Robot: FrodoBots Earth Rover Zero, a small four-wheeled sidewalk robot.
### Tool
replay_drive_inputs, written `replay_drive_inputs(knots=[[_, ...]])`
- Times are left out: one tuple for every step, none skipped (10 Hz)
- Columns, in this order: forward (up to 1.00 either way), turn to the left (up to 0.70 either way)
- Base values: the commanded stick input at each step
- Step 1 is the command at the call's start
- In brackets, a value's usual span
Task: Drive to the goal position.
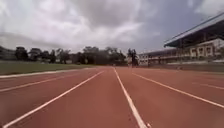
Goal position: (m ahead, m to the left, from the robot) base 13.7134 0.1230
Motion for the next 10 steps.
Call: replay_drive_inputs(knots=[[0.60,-0.15],[0.60,0.00],[0.60,0.00],[0.60,0.00],[0.60,0.00],[0.60,0.00],[0.60,0.00],[0.60,0.00],[0.60,0.00],[0.60,0.00]])
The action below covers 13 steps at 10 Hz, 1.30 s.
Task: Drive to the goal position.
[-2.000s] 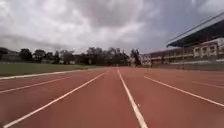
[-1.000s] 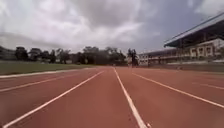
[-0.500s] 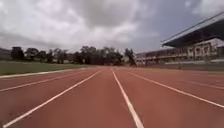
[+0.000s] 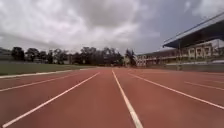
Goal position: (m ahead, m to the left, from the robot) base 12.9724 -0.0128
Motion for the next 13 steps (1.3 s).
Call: replay_drive_inputs(knots=[[0.60,0.00],[0.60,0.00],[0.60,0.00],[0.60,0.00],[0.60,0.00],[0.60,0.00],[0.60,0.00],[0.60,0.00],[0.60,0.00],[0.60,0.00],[0.60,0.00],[0.60,0.00],[0.60,0.00]])
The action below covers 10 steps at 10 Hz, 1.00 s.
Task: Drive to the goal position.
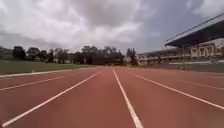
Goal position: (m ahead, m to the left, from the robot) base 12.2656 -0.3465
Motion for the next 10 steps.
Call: replay_drive_inputs(knots=[[0.60,0.00],[0.60,0.00],[0.60,0.00],[0.60,0.00],[0.60,0.00],[0.60,0.00],[0.60,0.00],[0.60,0.00],[0.60,0.00],[0.60,0.00]])
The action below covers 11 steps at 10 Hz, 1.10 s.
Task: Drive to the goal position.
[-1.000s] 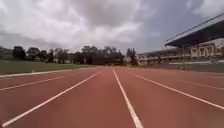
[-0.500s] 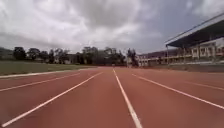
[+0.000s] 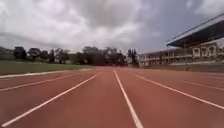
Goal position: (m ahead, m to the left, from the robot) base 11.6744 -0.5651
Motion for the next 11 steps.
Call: replay_drive_inputs(knots=[[0.60,0.00],[0.60,0.00],[0.60,0.00],[0.60,0.00],[0.60,0.00],[0.60,0.00],[0.60,0.00],[0.60,0.00],[0.60,0.00],[0.60,0.00],[0.60,0.00]])
